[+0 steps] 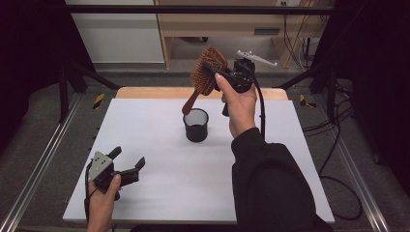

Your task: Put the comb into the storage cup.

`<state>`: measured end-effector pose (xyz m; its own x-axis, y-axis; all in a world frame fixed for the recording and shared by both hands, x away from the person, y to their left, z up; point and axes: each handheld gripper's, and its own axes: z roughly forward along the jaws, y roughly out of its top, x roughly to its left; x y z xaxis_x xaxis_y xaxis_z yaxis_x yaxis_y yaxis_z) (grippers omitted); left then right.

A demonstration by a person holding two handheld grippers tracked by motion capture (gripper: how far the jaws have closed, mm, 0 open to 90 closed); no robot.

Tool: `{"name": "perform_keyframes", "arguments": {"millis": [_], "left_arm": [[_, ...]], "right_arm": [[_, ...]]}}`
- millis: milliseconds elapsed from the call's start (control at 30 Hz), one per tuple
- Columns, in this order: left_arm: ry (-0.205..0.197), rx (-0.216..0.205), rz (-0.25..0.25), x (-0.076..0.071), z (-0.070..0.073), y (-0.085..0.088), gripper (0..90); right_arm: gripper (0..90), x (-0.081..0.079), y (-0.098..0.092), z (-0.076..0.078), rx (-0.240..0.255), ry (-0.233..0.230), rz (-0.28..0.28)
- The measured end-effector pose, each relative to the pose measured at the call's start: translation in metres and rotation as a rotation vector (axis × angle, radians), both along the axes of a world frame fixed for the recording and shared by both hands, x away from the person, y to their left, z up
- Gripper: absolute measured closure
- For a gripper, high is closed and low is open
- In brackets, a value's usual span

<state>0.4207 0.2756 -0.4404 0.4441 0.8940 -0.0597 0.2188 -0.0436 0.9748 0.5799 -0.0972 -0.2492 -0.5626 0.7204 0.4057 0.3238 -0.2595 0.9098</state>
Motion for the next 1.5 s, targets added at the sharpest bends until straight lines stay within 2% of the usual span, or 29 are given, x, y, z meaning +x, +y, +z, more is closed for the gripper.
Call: {"name": "perform_keyframes", "arguments": {"millis": [700, 933, 1000, 1067, 1267, 1433, 1500], "left_arm": [[-0.003, 0.000, -0.012, 0.000, 0.000, -0.001, 2.7], [-0.004, -0.010, -0.013, 0.000, 0.000, -0.001, 2.7], [-0.007, 0.002, -0.004, 0.001, 0.001, 0.001, 2.1], [-0.007, -0.005, 0.008, 0.001, 0.001, 0.001, 2.8], [-0.015, 0.031, -0.002, 0.001, 0.001, -0.003, 2.4], [-0.019, 0.037, -0.003, 0.000, 0.001, -0.004, 2.4], [-0.034, 0.046, -0.011, 0.000, 0.000, -0.004, 2.5]], "right_arm": [[51.9, 0.003, -0.013, -0.003, -0.018, -0.004, -0.040], [51.9, 0.003, -0.017, -0.002, -0.004, -0.004, -0.045], [52.0, 0.004, -0.018, -0.002, -0.009, -0.004, -0.043], [52.0, 0.004, -0.019, -0.002, -0.011, 0.003, -0.046], [51.9, -0.002, -0.025, 0.000, -0.004, -0.016, -0.050], [51.9, -0.002, -0.030, 0.001, -0.017, -0.018, -0.057], [51.9, -0.002, -0.031, 0.000, -0.023, -0.015, -0.060]]}}
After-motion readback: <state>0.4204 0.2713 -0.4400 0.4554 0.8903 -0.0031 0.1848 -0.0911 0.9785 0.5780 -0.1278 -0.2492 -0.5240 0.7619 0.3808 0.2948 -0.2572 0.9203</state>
